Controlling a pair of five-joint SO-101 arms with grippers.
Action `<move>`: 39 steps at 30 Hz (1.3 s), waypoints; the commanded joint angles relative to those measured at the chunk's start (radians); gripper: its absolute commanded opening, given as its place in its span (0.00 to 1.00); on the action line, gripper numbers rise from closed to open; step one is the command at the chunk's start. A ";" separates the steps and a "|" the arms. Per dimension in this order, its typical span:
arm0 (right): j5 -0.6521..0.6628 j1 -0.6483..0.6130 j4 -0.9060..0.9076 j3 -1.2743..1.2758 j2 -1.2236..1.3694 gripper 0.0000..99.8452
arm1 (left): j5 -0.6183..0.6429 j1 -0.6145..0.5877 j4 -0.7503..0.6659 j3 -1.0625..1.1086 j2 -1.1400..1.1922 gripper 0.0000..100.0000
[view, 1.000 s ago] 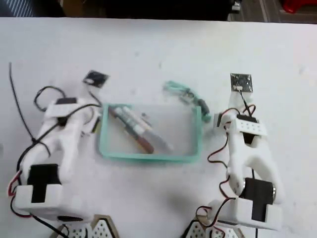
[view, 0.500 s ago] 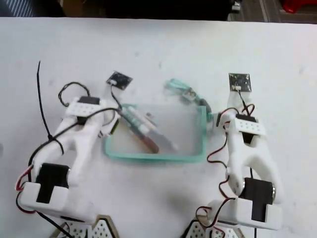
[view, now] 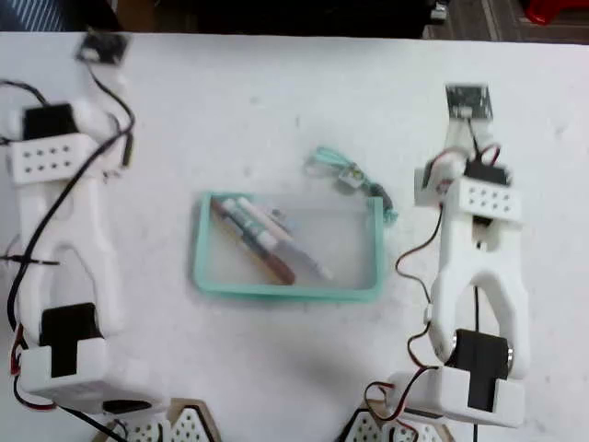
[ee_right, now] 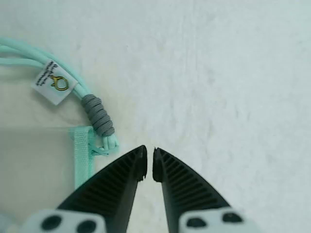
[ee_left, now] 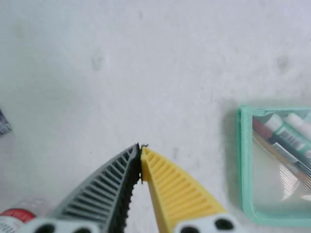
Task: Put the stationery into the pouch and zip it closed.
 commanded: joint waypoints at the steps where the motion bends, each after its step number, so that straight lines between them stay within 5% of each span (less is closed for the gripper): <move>1: 0.077 -0.022 0.348 -0.362 -0.016 0.02 | 0.017 0.010 0.331 -0.497 -0.019 0.02; 9: 0.083 -0.024 0.630 -0.706 -0.019 0.02 | 0.203 -0.007 0.324 -0.439 -0.272 0.02; 16: 0.081 -0.094 0.630 -0.603 -0.220 0.02 | 0.206 0.131 0.322 -0.308 -0.567 0.02; 28: 0.080 -0.565 0.627 -0.377 -0.857 0.02 | 0.206 0.232 0.230 -0.049 -0.987 0.02; 39: 0.078 -0.578 0.613 -0.373 -1.138 0.02 | 0.204 0.232 0.060 0.245 -1.412 0.02</move>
